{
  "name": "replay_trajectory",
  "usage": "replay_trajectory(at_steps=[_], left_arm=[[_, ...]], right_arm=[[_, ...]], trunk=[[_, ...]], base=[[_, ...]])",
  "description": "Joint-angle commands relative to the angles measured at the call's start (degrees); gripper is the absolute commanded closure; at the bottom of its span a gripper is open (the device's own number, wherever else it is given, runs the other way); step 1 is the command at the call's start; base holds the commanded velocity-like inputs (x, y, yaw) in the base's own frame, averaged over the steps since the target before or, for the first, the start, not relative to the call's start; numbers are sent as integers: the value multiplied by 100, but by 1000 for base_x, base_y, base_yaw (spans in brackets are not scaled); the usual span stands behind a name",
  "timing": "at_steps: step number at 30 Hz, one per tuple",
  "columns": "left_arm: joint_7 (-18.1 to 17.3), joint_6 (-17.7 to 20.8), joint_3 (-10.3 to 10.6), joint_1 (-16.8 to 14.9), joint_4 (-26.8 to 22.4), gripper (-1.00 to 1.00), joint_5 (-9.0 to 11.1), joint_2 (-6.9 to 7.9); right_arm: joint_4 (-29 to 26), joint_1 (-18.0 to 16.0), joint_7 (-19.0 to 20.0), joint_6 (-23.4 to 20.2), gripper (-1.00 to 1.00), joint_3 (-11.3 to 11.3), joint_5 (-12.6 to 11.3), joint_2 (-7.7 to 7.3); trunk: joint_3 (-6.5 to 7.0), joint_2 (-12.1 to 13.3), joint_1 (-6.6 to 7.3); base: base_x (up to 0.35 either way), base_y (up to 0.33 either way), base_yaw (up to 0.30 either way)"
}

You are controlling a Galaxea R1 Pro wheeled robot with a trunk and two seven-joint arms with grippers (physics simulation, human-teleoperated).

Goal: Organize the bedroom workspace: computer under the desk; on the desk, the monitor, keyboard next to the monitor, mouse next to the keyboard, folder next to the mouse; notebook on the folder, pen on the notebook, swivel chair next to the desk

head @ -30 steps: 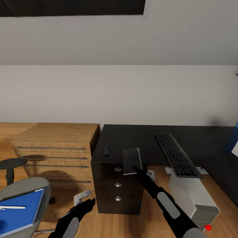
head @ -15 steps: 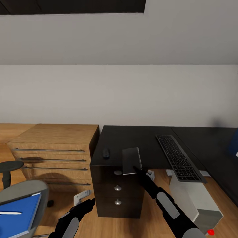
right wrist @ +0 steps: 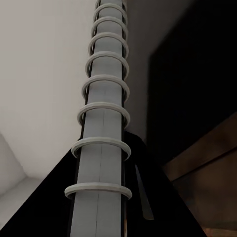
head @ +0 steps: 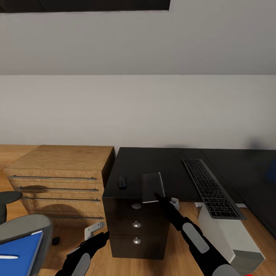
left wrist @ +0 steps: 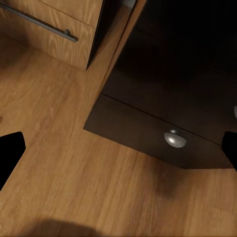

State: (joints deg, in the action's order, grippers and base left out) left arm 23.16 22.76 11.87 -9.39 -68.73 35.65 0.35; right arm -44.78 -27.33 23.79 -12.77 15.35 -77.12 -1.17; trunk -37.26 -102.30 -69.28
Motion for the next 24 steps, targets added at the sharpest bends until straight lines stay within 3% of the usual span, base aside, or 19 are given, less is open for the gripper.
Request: replay_trajectory(at_steps=[1, 14, 16, 18, 21, 24], left_arm=[[51, 2, 11, -5, 10, -100, 50, 6], [65, -1, 3, -5, 22, -100, 22, 9], [69, -4, 1, -7, 16, -100, 21, 9], [72, -2, 0, -7, 11, -100, 21, 9], [74, -1, 0, -8, 10, -100, 22, 9], [74, 0, -1, -6, 9, -100, 24, 9]], right_arm=[[-1, -6, 10, -40, 100, 18, -88, -3], [-4, -8, -197, -57, 100, 7, -241, 23], [-4, -6, -211, -65, 100, -13, -426, 23], [-4, -6, -224, -80, 100, -27, -813, 18], [-4, -6, -230, -109, 100, -35, -1115, 9], [-4, -6, -227, -178, 100, -38, -1243, 5]], trunk=[[-6, -3, 0], [-6, -3, 0], [-42, -83, -43], [-78, -163, -87], [-113, -244, -131], [-113, -244, -131]], base=[[8, 0, 0], [2, 0, 0], [0, 0, 0], [0, 0, 0], [0, 0, 0], [0, 0, 0]])
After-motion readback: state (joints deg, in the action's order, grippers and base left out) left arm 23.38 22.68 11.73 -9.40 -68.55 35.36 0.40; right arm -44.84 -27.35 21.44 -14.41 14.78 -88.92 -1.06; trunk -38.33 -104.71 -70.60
